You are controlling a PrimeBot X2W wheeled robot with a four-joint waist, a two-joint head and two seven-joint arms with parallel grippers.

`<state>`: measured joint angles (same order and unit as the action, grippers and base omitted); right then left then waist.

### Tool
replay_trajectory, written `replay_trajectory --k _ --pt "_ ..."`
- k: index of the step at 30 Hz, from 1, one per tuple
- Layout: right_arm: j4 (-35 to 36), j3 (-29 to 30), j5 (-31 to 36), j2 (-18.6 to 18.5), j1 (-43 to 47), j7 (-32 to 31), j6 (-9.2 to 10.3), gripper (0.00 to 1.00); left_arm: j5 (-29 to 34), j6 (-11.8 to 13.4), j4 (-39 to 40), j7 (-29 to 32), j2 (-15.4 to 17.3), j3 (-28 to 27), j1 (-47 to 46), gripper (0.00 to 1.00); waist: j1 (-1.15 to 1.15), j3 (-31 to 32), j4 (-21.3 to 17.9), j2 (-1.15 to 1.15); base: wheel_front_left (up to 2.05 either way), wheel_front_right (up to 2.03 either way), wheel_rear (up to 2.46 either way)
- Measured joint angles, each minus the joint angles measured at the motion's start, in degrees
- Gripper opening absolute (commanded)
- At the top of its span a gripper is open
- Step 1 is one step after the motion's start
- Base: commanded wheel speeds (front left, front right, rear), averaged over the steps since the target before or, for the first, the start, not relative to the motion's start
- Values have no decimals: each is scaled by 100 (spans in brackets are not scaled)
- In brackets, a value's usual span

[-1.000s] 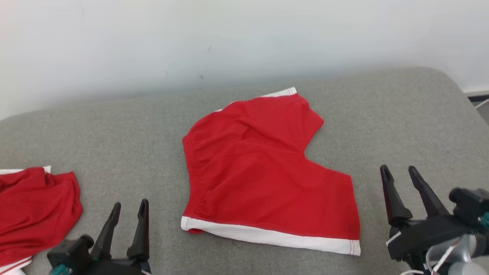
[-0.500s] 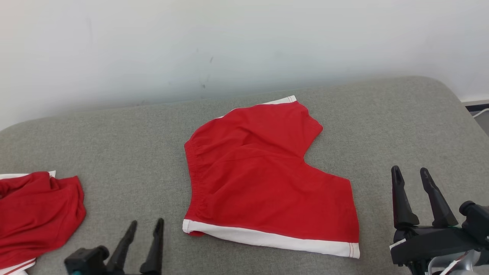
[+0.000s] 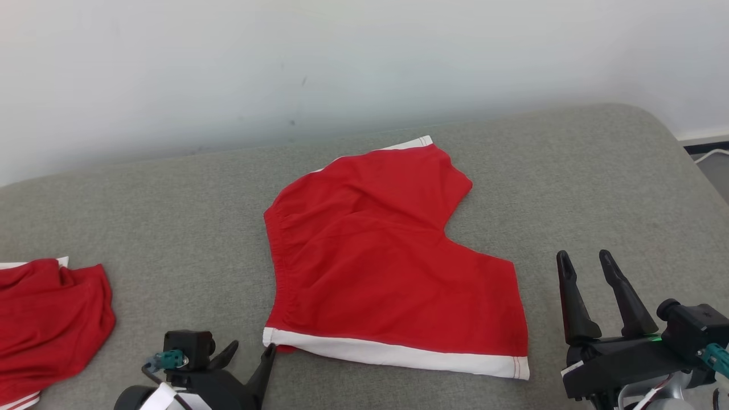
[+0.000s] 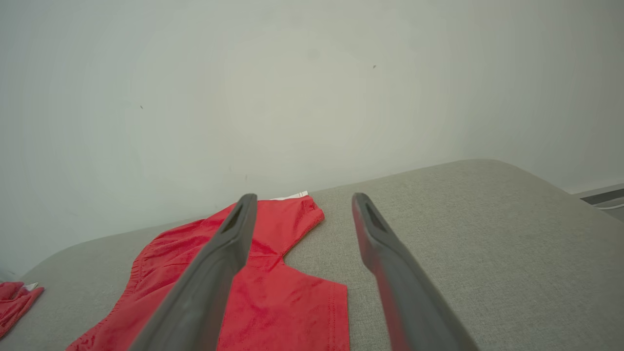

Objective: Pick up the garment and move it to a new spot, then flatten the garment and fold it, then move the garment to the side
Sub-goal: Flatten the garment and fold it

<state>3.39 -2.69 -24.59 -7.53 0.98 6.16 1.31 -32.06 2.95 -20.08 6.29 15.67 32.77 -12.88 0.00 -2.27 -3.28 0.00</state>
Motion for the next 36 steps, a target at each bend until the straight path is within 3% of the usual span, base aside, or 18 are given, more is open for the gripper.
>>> replay_trajectory --k 18,19,20,21,25,36 --pt "-135 -22 52 -65 -21 167 -90 100 105 -102 -892 600 -90 109 -669 98 0 -299 -295 0 0 0 0" --pt "-138 -31 52 -65 -21 168 -91 100 138 -104 -915 613 -105 132 -670 56 0 -316 -304 0 0 0 0" --pt "-143 -33 52 -65 -20 168 -91 100 140 -141 -935 613 -124 146 -684 39 0 -334 -310 0 0 0 0" --pt "-148 -30 52 -66 -18 167 -90 100 141 -153 -957 632 -137 167 -725 0 0 -351 -313 0 0 0 0" --pt "-291 -65 51 -118 10 -16 -135 100 147 -204 -1018 682 -246 249 -870 0 0 -421 -296 0 0 0 0" --pt "-713 -513 -4 -319 324 -1456 -189 100 197 -296 -1170 708 -392 323 -1114 0 0 -585 -130 0 0 0 0"
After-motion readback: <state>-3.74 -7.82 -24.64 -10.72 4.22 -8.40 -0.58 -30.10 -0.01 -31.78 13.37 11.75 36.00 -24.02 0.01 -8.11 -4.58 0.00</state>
